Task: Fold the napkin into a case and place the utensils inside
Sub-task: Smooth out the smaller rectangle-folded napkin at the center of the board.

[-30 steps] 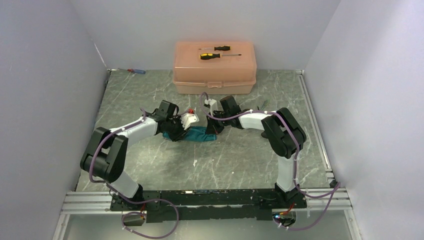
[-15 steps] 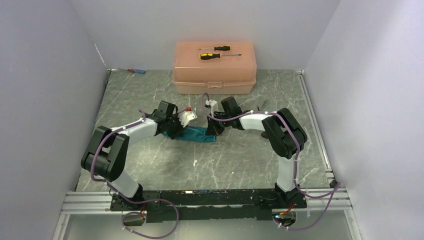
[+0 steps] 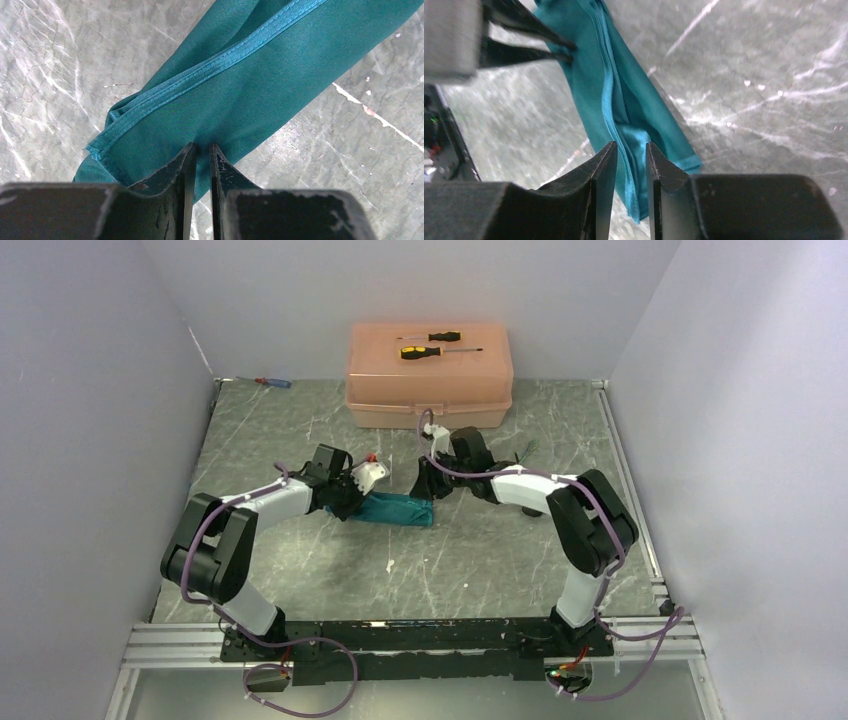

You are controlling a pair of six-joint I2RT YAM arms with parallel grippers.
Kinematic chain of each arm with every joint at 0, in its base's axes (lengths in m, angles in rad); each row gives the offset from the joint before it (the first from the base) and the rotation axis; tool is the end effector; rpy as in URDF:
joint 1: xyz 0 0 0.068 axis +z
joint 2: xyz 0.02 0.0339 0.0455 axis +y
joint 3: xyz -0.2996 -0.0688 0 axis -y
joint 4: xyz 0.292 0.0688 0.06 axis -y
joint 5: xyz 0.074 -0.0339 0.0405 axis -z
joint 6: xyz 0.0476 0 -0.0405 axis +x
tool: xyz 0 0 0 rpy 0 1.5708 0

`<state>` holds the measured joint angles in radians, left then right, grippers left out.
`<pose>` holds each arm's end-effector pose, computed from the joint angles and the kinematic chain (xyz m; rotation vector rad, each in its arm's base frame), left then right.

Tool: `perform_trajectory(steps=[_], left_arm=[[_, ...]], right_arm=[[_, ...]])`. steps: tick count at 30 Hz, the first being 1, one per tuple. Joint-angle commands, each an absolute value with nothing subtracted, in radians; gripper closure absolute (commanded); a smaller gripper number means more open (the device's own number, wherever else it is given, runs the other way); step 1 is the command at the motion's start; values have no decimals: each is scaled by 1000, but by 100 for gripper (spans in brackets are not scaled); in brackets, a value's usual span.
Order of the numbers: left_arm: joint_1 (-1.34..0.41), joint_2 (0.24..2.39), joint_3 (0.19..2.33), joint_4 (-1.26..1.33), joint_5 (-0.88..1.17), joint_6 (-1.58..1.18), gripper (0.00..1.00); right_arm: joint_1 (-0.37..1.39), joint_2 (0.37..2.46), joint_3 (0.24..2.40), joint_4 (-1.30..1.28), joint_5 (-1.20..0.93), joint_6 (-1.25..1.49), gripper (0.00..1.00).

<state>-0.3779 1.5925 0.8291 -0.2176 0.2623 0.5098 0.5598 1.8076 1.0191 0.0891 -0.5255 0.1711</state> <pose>0.3167 -0.1390 0.1548 1.1749 2.2355 -0.2816 0.3490 0.2469 0.1658 -0.7356 2.2278 0.9721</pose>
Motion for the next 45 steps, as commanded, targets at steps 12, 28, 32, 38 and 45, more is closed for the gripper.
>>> perform_trajectory(steps=[12, 28, 32, 38, 45], left_arm=[[-371, 1538, 783, -204, 192, 386, 89], [-373, 1517, 758, -139, 161, 292, 96], [-368, 1524, 745, -117, 141, 272, 97], [-357, 1527, 759, -108, 154, 236, 97], [-328, 1506, 776, -122, 216, 226, 97]], right_arm=[[691, 1994, 1067, 590, -495, 701, 100], [745, 2031, 1011, 720, -310, 815, 100], [764, 2035, 1090, 652, -364, 822, 100], [791, 2065, 1224, 478, -367, 809, 100], [795, 2205, 1282, 464, -418, 912, 100]])
